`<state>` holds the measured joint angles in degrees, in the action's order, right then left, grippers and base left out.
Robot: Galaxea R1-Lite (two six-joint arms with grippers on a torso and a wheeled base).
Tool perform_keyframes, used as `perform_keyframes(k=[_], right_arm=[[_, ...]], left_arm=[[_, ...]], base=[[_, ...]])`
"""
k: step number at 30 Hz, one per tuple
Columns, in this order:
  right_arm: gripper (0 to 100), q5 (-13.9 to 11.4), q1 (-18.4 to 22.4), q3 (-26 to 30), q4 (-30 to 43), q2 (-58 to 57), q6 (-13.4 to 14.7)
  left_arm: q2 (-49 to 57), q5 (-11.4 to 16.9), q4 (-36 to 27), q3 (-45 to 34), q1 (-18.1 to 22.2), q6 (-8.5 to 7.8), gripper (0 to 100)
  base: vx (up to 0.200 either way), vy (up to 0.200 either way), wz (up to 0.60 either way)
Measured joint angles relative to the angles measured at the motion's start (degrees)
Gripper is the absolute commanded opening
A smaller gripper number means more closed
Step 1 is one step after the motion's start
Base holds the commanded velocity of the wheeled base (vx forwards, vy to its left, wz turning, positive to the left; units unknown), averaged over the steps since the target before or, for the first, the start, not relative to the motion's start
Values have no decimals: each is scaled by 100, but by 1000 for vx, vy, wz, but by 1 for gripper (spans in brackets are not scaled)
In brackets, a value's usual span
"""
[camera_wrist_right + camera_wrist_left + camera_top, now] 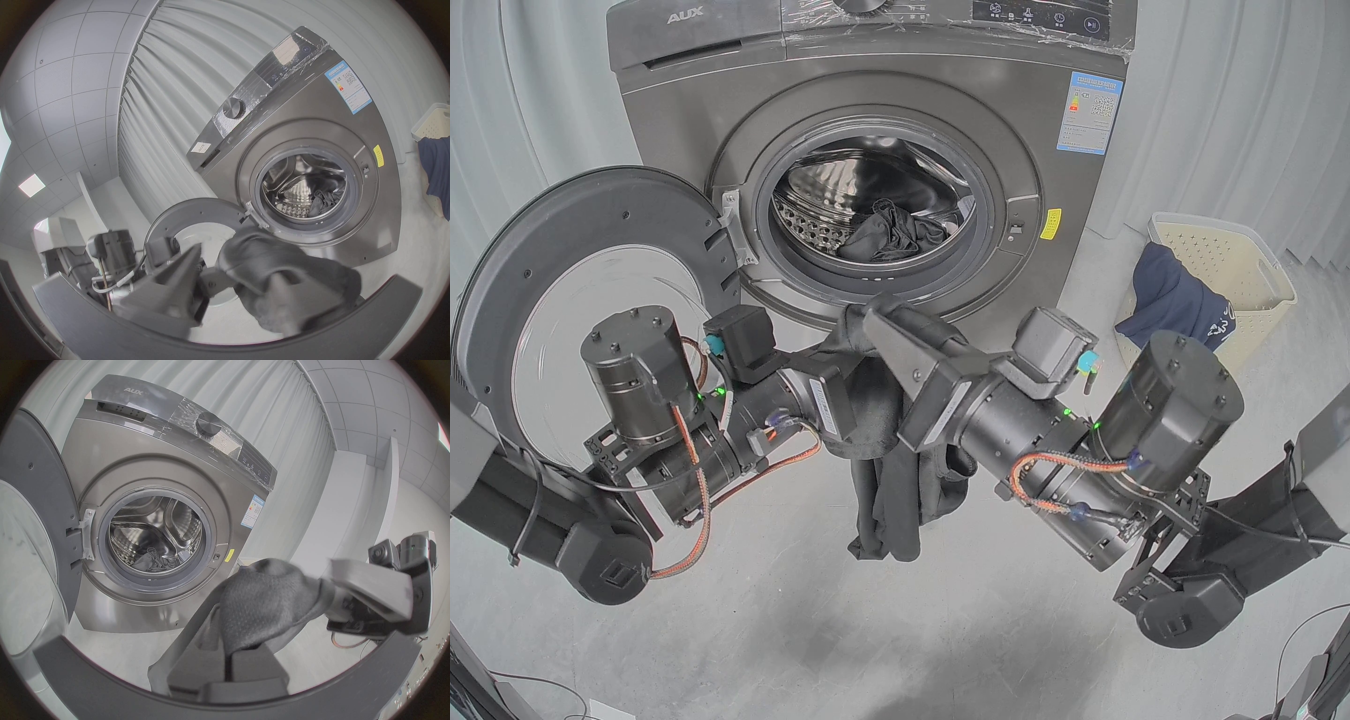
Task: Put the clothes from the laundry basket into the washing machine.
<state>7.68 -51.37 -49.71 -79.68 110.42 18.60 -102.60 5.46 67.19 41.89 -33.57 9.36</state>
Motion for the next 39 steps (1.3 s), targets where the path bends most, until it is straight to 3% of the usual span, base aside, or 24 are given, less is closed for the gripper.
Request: perform_keyframes(k=[6,13,20,26,31,39], right_arm=[[100,-227,-113,702,-27,-124,-43],[100,-602,-188,2197,-29,-434,-213],[100,-823,107,3159,-40,-596,-391],[100,-1006,518,3272,-416,-135,-681],[100,-1102,621,3124,-761,452,-809],[100,-1239,667,1996,-867,1477,-946]], left_arm=[[98,-10,-2,26,65,0,0],[304,30,-2,67,177,7,0],[789,72,-41,100,216,32,0],[1106,72,-74,117,207,43,0],[1208,56,-88,139,202,49,0],[1274,30,-96,174,202,54,0]], base=[[0,0,0],[0,0,0],[0,0,0],[0,0,0],[0,0,0],[0,0,0]])
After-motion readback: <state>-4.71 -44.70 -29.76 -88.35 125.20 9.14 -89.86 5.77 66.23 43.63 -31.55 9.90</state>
